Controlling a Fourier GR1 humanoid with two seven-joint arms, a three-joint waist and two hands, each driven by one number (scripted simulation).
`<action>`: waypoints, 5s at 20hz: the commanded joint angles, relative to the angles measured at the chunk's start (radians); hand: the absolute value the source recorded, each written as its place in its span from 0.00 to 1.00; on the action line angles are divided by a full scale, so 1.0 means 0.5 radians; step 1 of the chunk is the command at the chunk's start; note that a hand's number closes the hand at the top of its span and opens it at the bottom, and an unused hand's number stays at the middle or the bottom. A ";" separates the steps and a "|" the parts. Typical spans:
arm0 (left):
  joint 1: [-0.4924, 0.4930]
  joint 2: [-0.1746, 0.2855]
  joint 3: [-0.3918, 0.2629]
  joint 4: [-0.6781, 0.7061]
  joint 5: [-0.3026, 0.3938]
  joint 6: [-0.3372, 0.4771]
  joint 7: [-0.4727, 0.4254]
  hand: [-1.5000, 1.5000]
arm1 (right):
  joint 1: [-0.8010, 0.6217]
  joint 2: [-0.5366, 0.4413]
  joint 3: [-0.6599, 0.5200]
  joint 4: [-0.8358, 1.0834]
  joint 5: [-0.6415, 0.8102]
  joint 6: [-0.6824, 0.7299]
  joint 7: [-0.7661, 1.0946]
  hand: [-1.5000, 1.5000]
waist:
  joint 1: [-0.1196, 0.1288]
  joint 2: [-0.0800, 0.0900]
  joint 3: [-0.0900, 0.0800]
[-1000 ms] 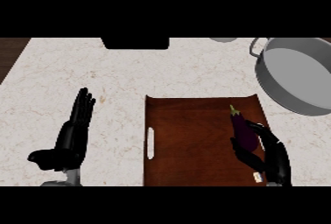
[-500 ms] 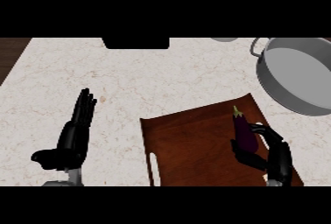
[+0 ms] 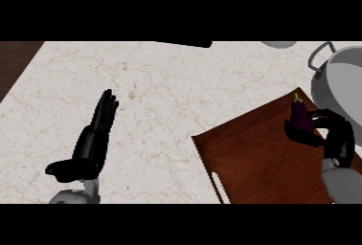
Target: Pick the eggplant from the tray and place it in the pot
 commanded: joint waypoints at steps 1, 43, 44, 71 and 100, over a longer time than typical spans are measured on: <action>-0.057 -0.012 -0.064 0.005 -0.017 -0.042 -0.006 0.50 | -0.295 -0.288 -0.039 0.264 0.300 -0.028 0.343 1.00 | 0.129 0.042 -0.003; -0.017 -0.084 0.062 0.189 0.005 0.045 -0.095 0.50 | -1.889 -0.492 -0.062 1.992 1.654 0.156 1.745 1.00 | -0.178 -0.054 0.046; 0.010 -0.083 0.052 0.186 -0.025 0.066 -0.097 0.50 | -1.838 -0.496 -0.102 1.995 1.613 0.117 1.679 1.00 | -0.191 -0.061 0.046; 0.053 0.010 0.156 0.062 0.063 -0.018 -0.040 0.50 | -1.336 -0.459 -0.922 1.463 0.811 -1.130 0.693 0.00 | -0.235 -0.073 0.053; 0.156 -0.019 0.202 0.038 0.005 -0.044 -0.044 0.50 | -0.062 -0.125 -1.145 0.071 0.135 -1.264 0.098 0.00 | -0.293 -0.108 0.040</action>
